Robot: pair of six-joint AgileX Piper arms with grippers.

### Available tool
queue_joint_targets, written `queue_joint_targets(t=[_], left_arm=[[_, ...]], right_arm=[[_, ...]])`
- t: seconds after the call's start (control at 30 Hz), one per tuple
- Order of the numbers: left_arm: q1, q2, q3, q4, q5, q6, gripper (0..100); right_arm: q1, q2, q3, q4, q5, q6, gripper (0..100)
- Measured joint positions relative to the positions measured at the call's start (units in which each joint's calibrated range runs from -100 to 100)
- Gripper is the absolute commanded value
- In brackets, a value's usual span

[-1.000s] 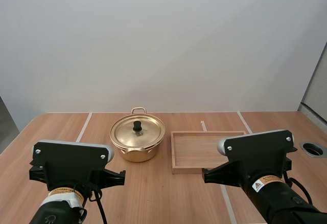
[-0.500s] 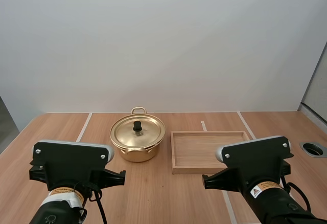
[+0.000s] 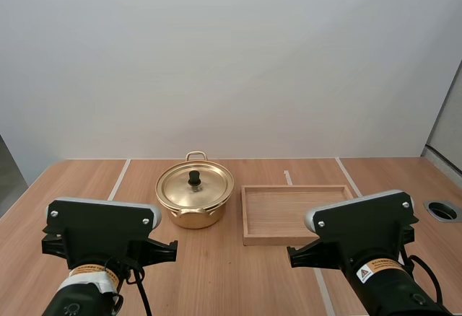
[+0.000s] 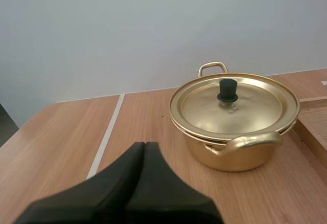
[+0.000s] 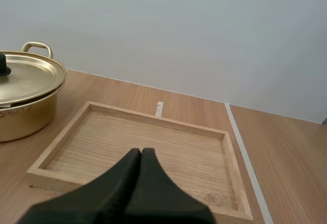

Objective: Open the pot, put the grape inside, and close it

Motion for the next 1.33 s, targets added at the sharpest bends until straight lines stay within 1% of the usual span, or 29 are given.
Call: queue_joint_targets(t=[0.33, 1.33], left_arm=[[0.00, 0.0, 0.0, 0.0, 0.0, 0.0, 0], [0.00, 0.0, 0.0, 0.0, 0.0, 0.0, 0]], right_arm=[[0.0, -0.1, 0.0, 1.4, 5.9, -0.1, 0], [0.0, -0.1, 0.0, 2.0, 7.4, 1.3, 0]])
